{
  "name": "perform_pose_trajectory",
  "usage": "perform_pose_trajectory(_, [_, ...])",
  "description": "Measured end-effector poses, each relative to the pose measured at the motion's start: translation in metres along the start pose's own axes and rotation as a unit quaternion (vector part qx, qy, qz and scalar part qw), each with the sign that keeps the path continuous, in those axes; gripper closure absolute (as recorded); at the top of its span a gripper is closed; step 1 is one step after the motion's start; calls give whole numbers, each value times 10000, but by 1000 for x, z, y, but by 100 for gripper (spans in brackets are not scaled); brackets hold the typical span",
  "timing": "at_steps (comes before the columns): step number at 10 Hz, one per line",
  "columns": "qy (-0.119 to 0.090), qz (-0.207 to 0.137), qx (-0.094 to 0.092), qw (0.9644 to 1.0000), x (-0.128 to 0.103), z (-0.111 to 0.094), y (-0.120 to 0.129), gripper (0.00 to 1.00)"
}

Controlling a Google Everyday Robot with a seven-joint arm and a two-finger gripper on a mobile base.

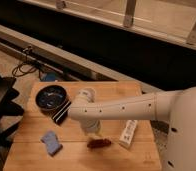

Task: Drag the pepper across the table

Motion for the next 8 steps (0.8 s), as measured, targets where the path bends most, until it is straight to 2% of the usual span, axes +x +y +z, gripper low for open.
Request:
perform_pose_trajectory(3, [-51, 265, 69, 9996, -4, 8, 14, 35])
perform_pose_trajectory(5, [-219, 511, 204, 9982, -12, 22, 28, 35])
perform_pose_trajectory(7, [-560, 662, 373, 9955, -20, 45, 37, 35])
perform_pose_trajectory(8, [-758, 727, 545, 9930, -20, 55, 35, 35])
